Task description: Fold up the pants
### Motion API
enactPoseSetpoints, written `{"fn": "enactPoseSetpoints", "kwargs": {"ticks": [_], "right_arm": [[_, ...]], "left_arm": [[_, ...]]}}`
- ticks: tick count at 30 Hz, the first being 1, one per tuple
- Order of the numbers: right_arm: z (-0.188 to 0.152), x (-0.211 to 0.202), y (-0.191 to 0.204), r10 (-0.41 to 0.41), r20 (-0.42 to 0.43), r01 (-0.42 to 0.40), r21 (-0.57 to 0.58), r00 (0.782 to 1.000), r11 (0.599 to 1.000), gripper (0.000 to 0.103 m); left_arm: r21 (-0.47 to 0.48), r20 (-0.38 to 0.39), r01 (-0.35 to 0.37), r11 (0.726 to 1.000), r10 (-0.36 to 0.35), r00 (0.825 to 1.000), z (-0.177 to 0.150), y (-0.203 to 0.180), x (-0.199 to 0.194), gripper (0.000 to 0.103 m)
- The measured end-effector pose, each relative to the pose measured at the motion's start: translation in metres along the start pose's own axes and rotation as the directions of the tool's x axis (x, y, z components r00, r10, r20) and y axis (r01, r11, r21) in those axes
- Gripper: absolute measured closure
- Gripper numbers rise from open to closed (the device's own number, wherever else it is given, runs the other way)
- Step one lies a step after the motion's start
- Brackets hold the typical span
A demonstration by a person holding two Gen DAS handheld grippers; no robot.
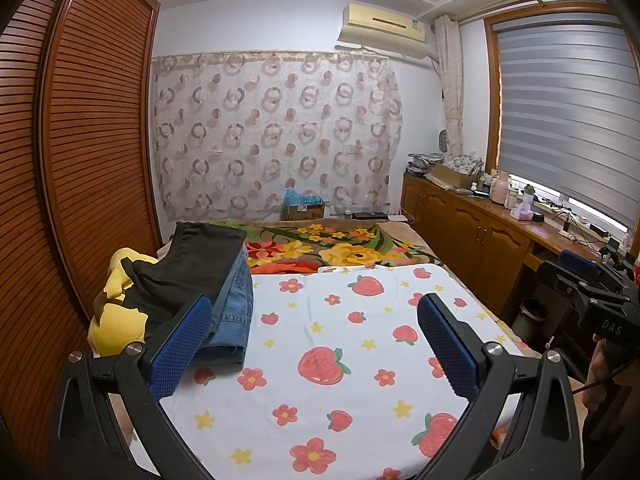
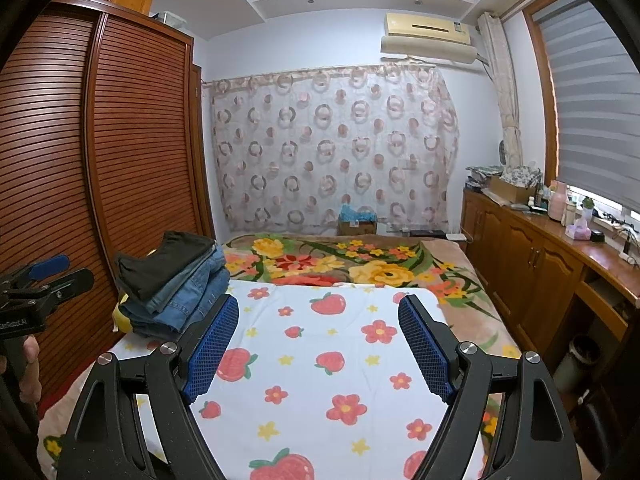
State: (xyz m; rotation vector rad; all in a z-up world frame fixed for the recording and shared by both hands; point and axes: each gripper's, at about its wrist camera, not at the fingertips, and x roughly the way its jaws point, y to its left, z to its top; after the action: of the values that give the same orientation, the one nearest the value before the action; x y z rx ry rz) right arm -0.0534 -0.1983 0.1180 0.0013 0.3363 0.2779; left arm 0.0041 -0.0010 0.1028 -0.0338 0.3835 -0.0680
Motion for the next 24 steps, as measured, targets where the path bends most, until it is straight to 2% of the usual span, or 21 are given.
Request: {"fn": "enactPoseSetpoints", "kwargs": {"ticks": [24], "right_arm": [[-0.0039, 0.0028, -0.0041, 0.0, 0.0, 0.0, -0.012, 1.0, 1.0, 0.019]], "left_arm": [[0.002, -0.002, -0.001, 1.0, 0.001, 1.0, 0.0018, -0.0004, 0.0, 0.0]]}}
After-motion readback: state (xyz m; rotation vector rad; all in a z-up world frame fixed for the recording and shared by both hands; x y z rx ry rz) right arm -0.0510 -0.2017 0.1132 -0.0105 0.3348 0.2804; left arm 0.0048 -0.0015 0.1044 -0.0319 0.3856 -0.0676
